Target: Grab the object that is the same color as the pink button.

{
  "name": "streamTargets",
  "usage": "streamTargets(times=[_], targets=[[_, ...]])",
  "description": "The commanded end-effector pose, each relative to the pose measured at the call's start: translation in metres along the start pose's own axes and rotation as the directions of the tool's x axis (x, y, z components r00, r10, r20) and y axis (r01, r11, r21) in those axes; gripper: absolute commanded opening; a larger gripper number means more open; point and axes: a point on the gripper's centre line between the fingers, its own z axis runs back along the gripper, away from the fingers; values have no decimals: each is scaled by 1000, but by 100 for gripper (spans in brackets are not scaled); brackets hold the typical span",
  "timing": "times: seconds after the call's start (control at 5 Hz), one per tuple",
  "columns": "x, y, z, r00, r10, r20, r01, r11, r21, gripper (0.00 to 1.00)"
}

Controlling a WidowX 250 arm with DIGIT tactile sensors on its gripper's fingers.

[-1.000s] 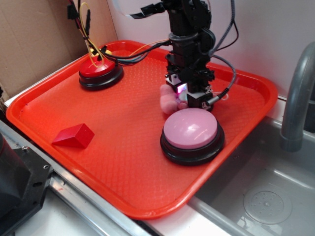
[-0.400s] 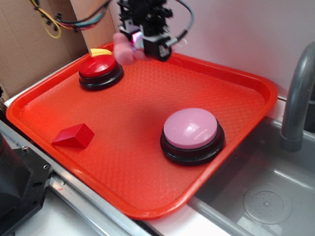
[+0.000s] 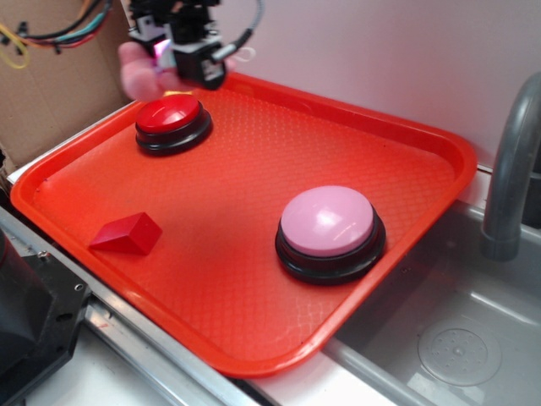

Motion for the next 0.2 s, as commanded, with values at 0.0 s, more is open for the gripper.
streamTargets(times=[0.0], targets=[[-18,5,9,997,40,68,-39,999,-21,0]])
